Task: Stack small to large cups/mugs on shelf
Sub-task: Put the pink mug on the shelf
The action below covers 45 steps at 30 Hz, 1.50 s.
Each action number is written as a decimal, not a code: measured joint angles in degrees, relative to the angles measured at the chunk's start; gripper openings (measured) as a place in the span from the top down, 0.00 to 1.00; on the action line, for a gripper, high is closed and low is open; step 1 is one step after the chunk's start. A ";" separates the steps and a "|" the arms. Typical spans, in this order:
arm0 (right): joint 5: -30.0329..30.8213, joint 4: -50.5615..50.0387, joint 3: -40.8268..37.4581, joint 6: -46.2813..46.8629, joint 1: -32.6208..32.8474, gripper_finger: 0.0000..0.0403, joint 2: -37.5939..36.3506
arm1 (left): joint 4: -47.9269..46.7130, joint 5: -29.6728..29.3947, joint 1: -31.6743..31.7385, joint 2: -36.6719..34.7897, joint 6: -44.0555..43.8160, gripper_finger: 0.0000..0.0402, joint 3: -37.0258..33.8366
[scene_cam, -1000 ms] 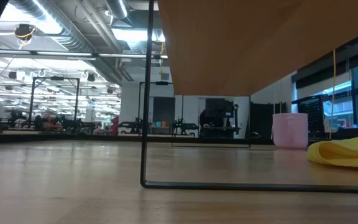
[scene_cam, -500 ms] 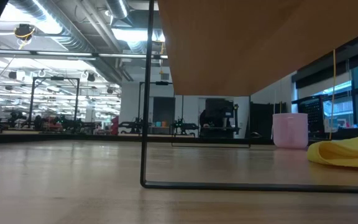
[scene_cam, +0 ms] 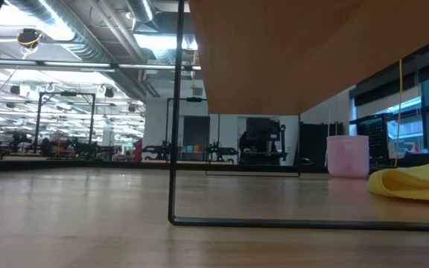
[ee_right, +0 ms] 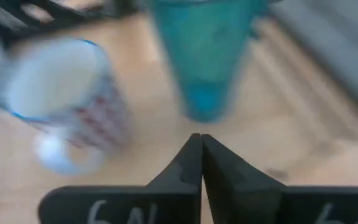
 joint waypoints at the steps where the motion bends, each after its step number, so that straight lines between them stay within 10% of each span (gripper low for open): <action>1: 3.32 -3.92 1.51 -1.45 0.05 0.97 -0.49 | -0.38 -1.06 -0.06 -0.83 1.60 0.81 0.00; 11: 14.51 -22.95 11.78 -5.44 4.95 0.97 -4.93 | 0.81 -10.97 -0.63 -10.43 12.49 0.81 -9.49; 19: 19.96 -26.79 11.89 14.63 5.63 0.97 -7.80 | 42.50 -10.34 1.04 -36.54 12.89 0.88 -54.15; 27: 14.46 -31.50 11.54 9.42 4.25 0.97 -5.97 | 70.02 -4.42 3.71 -58.35 12.71 0.99 -85.53; 32: 8.45 -41.51 8.14 10.20 -1.01 0.97 -2.63 | 69.41 -4.31 4.98 -66.53 12.37 0.97 -93.76; 45: -12.52 -21.32 -6.82 13.66 -29.53 0.97 -5.86 | 63.21 -11.31 6.67 -75.02 7.15 0.99 -97.63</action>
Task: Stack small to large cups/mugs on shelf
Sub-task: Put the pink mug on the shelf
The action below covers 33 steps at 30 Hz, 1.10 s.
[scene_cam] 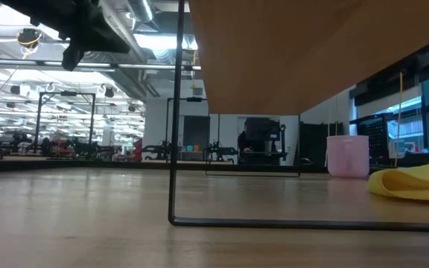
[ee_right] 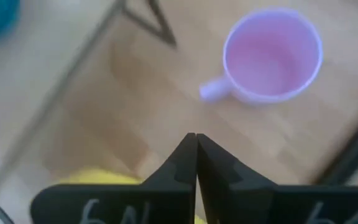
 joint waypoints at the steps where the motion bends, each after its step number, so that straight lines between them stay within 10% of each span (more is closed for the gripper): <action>1: -1.23 1.53 0.00 0.08 -3.05 0.97 -0.09 | -0.02 1.01 0.00 -0.09 -0.50 0.99 0.00; 10: -15.30 -2.58 3.56 -8.98 -27.26 0.91 11.63 | -0.79 9.74 -0.02 -0.12 -2.64 1.00 0.00; 18: -19.36 4.18 3.64 -9.60 -28.43 0.77 15.13 | 0.04 11.59 0.72 -2.78 3.71 0.98 -0.32; 27: -23.34 8.52 3.67 -3.77 -28.43 0.74 9.39 | 37.96 15.14 0.70 -5.61 7.76 1.00 -19.45; 33: -23.32 8.52 3.69 -1.45 -28.43 0.74 6.30 | 45.15 21.62 0.70 -5.71 9.77 0.99 -24.27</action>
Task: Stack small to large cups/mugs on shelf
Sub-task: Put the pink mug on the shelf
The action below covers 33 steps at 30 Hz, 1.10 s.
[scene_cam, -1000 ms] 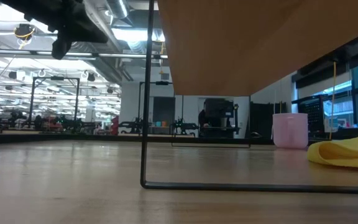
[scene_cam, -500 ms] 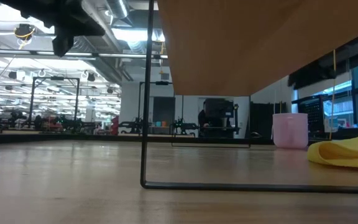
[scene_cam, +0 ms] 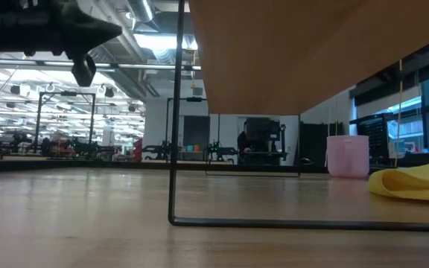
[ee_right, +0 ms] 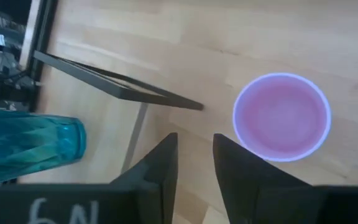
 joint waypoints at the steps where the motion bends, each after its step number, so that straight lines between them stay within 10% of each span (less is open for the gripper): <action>1: 0.00 0.04 0.00 0.12 0.00 0.74 -0.25 | 0.05 0.24 0.02 0.00 0.85 1.00 -0.78; 19: -2.60 6.36 8.23 1.16 1.74 0.74 -0.71 | -5.83 24.97 14.75 -9.09 0.49 1.00 -5.33; 27: 0.22 4.41 13.49 -0.32 1.97 0.74 -0.57 | -28.68 30.09 27.01 -21.08 1.52 1.00 -2.37; 33: 1.40 -1.11 11.88 -2.05 1.97 0.74 1.90 | -50.88 23.10 33.34 -27.01 9.04 1.00 6.02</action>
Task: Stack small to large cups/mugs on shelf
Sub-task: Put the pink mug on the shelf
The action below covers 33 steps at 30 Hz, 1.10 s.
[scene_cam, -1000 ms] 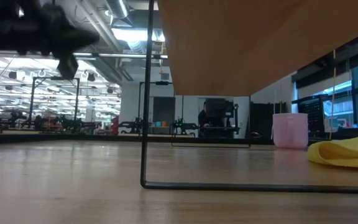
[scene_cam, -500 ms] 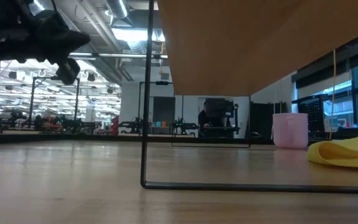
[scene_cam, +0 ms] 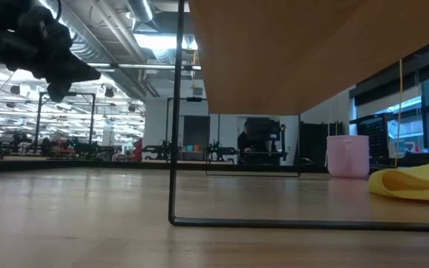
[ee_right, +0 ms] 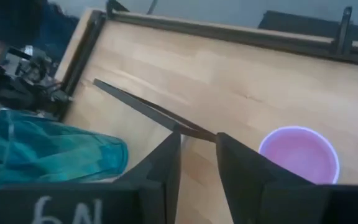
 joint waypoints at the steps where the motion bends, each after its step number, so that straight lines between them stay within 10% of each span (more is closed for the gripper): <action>1: 0.00 -0.06 -0.07 -0.06 0.02 0.74 0.41 | -0.02 0.30 0.13 -0.51 -0.17 1.00 0.07; 17: -0.20 2.92 -0.25 -0.81 2.05 0.74 5.26 | 5.71 -13.03 -6.00 -4.27 -2.79 1.00 -6.10; 33: 2.09 -4.98 -0.25 0.45 2.10 0.74 6.18 | 19.47 -13.08 -15.26 -2.30 -5.17 0.96 -11.31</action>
